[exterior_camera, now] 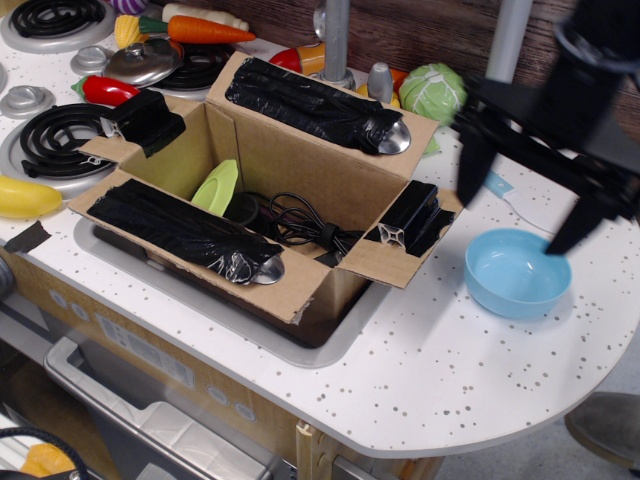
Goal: Pick up bowl and put in small4fbox
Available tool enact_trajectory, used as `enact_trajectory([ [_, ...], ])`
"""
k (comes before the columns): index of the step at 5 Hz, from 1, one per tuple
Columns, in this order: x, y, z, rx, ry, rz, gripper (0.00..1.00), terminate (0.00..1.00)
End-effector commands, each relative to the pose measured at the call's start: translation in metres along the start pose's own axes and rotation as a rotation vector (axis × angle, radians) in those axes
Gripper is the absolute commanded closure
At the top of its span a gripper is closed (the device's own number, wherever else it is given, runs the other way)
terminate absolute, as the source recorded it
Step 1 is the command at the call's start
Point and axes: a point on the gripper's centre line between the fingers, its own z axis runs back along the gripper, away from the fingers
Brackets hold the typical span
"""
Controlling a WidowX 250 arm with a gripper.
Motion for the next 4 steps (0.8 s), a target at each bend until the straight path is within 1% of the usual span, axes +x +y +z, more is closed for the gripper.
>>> enact_trajectory([
  [1, 0.032, -0.033, -0.024, -0.085, -0.105, -0.102, 0.0, 0.0],
  [2, 0.043, -0.035, -0.044, -0.083, -0.15, -0.16, 0.0, 0.0],
  [3, 0.05, -0.037, -0.064, -0.114, -0.197, -0.197, 0.0, 0.0],
  [4, 0.057, -0.035, -0.082, -0.1, -0.223, -0.256, 0.0, 0.0],
])
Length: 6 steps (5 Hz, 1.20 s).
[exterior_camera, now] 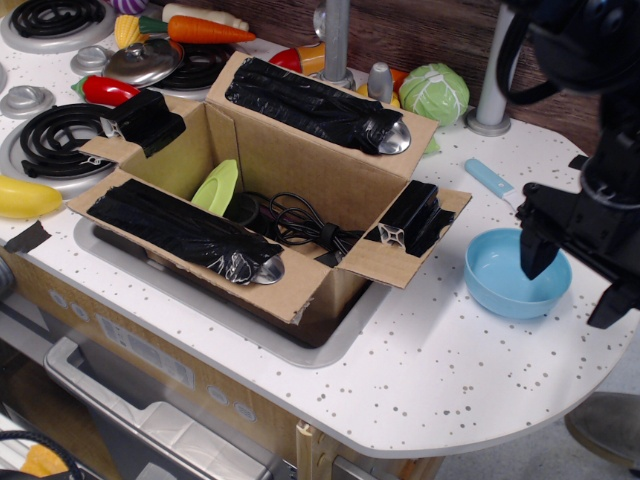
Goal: Pick up bowl and put in small4fbox
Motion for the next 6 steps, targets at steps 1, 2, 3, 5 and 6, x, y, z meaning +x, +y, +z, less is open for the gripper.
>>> enact_trajectory([
  [1, 0.012, 0.004, -0.01, 0.013, -0.059, -0.063, 0.0, 0.0],
  [2, 0.01, 0.003, -0.016, -0.011, -0.051, -0.06, 1.0, 0.0],
  [3, 0.01, -0.009, 0.01, 0.0, -0.009, -0.025, 1.0, 0.0],
  [5, 0.011, -0.005, 0.106, 0.164, 0.143, 0.036, 1.0, 0.0],
  [6, 0.002, 0.022, 0.143, 0.279, 0.217, 0.02, 1.0, 0.0],
])
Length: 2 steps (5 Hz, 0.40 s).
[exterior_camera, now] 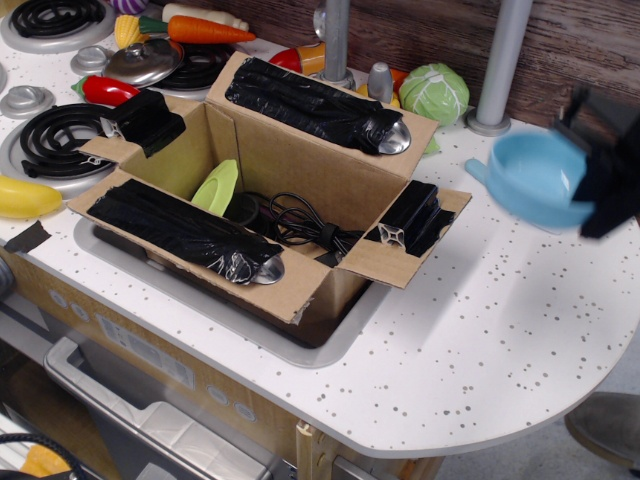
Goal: Pick up bowl and put in small4fbox
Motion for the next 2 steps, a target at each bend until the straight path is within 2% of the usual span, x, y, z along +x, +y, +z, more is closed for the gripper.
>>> enact_trajectory([
  [1, -0.023, 0.073, 0.043, 0.096, 0.06, -0.007, 1.0, 0.0],
  [2, -0.033, 0.113, 0.024, 0.139, 0.077, -0.046, 1.0, 0.0],
])
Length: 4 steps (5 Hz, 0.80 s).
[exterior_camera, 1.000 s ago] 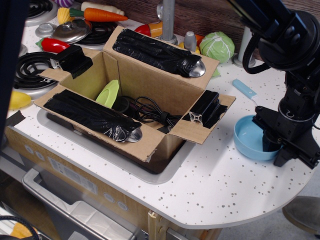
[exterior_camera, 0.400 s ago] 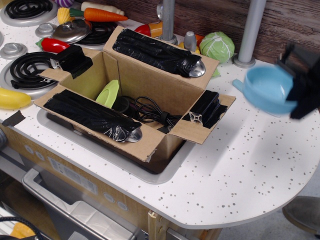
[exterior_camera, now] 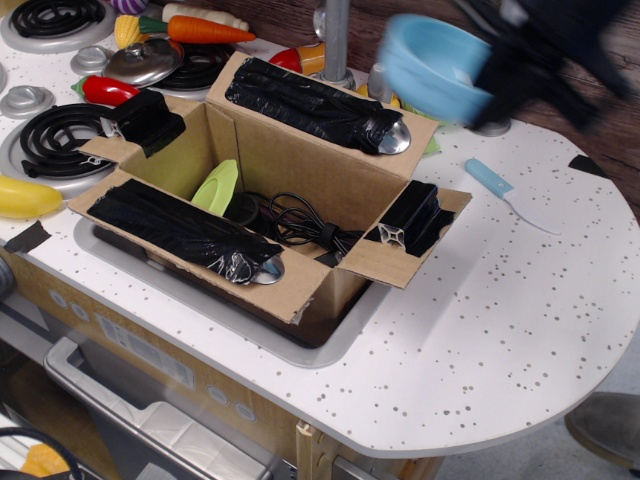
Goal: Pick up bowl and put in small4fbox
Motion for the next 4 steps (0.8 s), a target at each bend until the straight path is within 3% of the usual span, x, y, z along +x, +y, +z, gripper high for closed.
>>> enact_trajectory([
  [1, -0.0088, 0.0601, -0.0281, 0.007, -0.091, -0.076, 1.0, 0.0],
  [2, -0.0088, 0.0601, -0.0281, 0.007, -0.091, -0.076, 0.0, 0.0],
  [4, -0.0088, 0.0601, -0.0281, 0.007, -0.091, -0.076, 0.0, 0.0],
])
